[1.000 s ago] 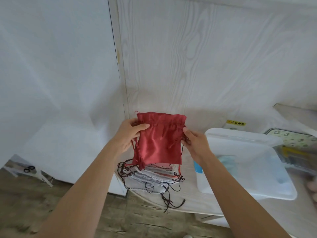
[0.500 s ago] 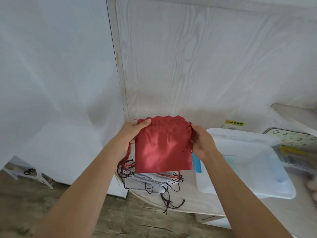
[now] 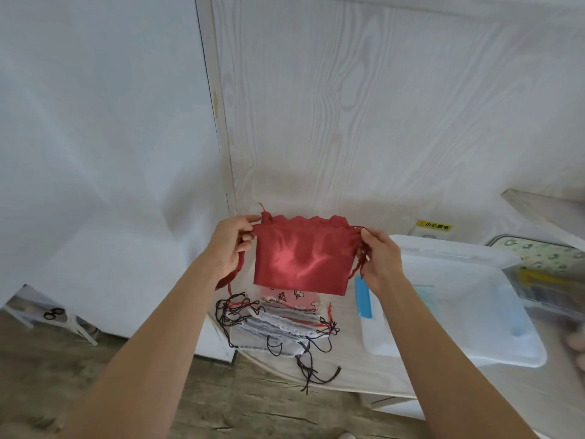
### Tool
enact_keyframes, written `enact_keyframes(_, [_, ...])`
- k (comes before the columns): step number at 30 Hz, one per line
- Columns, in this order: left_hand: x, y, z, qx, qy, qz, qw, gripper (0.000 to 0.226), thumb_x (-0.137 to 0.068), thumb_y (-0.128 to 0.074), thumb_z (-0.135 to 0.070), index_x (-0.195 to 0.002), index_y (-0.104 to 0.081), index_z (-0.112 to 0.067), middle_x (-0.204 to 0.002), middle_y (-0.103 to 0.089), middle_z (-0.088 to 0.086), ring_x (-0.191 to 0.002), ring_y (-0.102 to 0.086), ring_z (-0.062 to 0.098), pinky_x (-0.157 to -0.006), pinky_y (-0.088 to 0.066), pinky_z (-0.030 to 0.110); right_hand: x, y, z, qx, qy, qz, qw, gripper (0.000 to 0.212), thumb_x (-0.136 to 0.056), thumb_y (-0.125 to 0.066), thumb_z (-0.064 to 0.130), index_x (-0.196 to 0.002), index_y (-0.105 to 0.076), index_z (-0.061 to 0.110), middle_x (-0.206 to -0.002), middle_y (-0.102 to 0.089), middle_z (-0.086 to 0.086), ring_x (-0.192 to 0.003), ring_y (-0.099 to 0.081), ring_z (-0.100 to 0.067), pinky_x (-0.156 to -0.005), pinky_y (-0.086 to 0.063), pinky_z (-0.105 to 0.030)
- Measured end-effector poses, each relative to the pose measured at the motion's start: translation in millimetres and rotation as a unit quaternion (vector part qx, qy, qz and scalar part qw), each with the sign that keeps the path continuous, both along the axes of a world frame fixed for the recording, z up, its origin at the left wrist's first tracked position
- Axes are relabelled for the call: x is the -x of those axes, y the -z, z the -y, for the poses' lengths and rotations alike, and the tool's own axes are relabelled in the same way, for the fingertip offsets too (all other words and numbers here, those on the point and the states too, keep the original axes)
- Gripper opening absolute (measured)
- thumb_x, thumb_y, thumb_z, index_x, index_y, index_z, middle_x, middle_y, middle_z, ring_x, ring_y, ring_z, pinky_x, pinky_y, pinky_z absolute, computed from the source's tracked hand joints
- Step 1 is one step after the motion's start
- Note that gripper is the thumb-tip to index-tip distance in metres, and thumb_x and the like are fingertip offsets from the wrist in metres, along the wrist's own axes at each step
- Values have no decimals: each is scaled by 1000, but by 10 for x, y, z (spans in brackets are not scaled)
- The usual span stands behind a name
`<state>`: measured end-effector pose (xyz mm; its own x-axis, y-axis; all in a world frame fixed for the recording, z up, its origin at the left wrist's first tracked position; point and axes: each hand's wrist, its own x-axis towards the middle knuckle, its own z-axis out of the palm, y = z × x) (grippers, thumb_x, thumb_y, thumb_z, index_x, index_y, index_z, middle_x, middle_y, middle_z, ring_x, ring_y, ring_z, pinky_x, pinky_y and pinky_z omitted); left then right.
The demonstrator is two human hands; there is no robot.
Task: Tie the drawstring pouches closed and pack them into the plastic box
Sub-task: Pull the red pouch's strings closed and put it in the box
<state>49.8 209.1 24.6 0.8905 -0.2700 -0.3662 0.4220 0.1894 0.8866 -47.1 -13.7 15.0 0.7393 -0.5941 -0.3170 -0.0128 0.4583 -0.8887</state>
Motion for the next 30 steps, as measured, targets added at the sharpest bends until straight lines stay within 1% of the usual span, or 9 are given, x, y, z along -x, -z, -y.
enact_keyframes(2, [-18, -10, 2, -97, 29, 56, 993, 24, -85, -41, 9, -97, -59, -2, -68, -46, 3, -51, -38, 6, -39, -27, 12, -1, 14, 32, 74, -27, -15, 997, 21, -92, -50, 0, -81, -64, 11, -74, -62, -5, -60, -53, -12, -54, -47, -19])
enact_keyframes(4, [-31, 18, 5, -211, 48, 135, 967, 22, -85, -52, 6, -101, -62, -6, -79, -59, 5, -69, -53, 11, -58, -42, 14, -14, 57, 64, 156, -44, -55, 985, 22, -90, -53, 0, -83, -67, 16, -79, -66, -8, -66, -57, -16, -61, -48, -27])
enact_keyframes(6, [-30, 62, 6, -284, 33, 198, 938, 19, -83, -60, 1, -100, -65, -7, -92, -66, 4, -86, -60, 13, -77, -45, 16, -32, 96, 78, 215, -32, -91, 972, 19, -87, -57, 2, -87, -69, 17, -81, -68, -8, -70, -58, -19, -67, -47, -34])
enact_keyframes(9, [-2, 63, 31, -329, -26, 222, 918, 10, -83, -64, -3, -92, -66, -8, -88, -65, 0, -79, -58, 7, -67, -38, 7, -39, 120, 47, 278, -7, -112, 954, 16, -84, -62, 4, -97, -70, 9, -80, -68, -2, -64, -57, -11, -64, -43, -24])
enact_keyframes(13, [43, 43, 94, -339, -59, 209, 915, 8, -79, -67, -4, -83, -66, -11, -75, -61, -2, -64, -52, 2, -47, -36, 0, 1, 94, -11, 392, 24, -153, 907, 14, -87, -59, 8, -95, -70, 10, -84, -66, 0, -77, -57, -12, -71, -40, -21])
enact_keyframes(15, [47, 34, 80, -339, -55, 190, 920, 7, -78, -68, -6, -83, -68, -12, -70, -59, -4, -62, -53, 3, -45, -36, 1, 2, 70, -13, 422, 26, -156, 893, 14, -88, -58, 7, -94, -70, 9, -85, -66, -1, -81, -56, -13, -74, -40, -22])
enact_keyframes(20, [-37, 43, -11, -312, -28, 201, 928, 8, -78, -72, -13, -86, -75, -13, -79, -69, 0, -86, -63, 16, -83, -46, 25, 13, 46, 49, 417, 23, -174, 891, 15, -88, -57, 3, -95, -70, 5, -89, -67, -5, -81, -56, -13, -73, -38, -19])
enact_keyframes(26, [13, 3, 79, -304, -120, 179, 928, 14, -81, -68, -9, -94, -74, -7, -93, -71, 7, -89, -59, 11, -82, -41, 19, 46, 45, 34, 400, 30, -184, 897, 15, -87, -59, 3, -95, -71, 5, -90, -67, -5, -80, -55, -13, -71, -38, -20])
enact_keyframes(30, [1, 4, 47, -298, -124, 173, 930, 15, -82, -68, -10, -95, -74, -7, -95, -71, 8, -87, -57, 8, -83, -41, 18, 41, 14, 39, 394, 22, -179, 901, 16, -87, -59, 4, -95, -72, 7, -90, -68, -4, -81, -55, -12, -72, -39, -21])
